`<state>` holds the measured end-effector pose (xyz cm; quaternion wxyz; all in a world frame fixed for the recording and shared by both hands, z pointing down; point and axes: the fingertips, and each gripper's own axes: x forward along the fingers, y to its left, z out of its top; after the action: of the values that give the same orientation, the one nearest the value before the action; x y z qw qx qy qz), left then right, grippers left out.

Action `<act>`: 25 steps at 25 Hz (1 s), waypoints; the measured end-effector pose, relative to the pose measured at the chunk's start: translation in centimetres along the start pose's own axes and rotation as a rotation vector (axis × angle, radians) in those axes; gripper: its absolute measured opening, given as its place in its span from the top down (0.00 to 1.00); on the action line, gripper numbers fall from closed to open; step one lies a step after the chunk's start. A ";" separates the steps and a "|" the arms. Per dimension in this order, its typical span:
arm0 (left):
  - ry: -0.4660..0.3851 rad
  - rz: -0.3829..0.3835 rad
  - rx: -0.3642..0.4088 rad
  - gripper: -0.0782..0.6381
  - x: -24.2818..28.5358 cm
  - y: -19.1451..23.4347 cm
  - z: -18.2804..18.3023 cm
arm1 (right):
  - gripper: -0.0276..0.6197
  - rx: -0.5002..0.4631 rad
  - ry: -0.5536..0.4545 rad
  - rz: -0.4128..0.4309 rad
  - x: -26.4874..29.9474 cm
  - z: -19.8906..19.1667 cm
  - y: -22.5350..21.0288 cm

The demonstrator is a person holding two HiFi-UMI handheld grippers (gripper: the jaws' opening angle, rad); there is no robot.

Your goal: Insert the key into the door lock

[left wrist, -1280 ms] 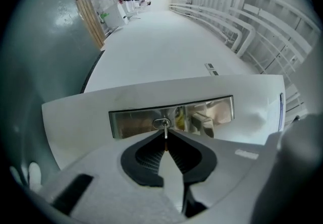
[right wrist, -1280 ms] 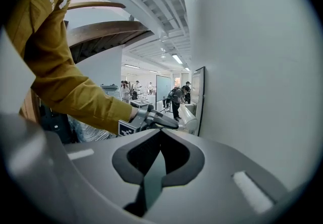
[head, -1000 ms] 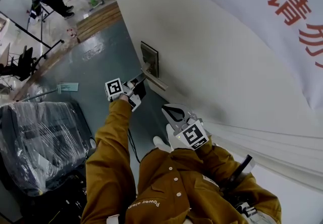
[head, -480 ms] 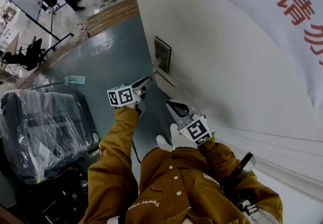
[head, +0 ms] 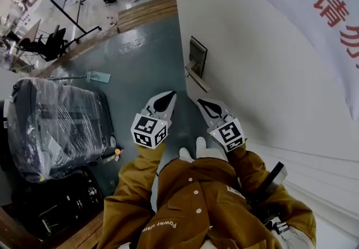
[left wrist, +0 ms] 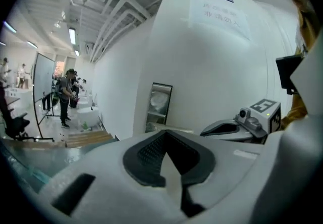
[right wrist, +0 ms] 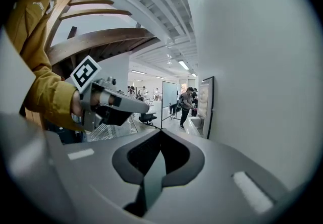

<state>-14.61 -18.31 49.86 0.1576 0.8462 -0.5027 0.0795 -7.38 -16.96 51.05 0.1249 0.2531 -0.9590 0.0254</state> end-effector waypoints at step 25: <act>-0.043 0.171 -0.049 0.89 -4.1 -4.9 -2.2 | 0.95 0.026 0.001 0.071 1.5 0.9 2.4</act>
<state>-12.30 -11.97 49.77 0.1600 0.7977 -0.5781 0.0625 -10.06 -15.73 50.57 0.1210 0.2204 -0.9670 0.0422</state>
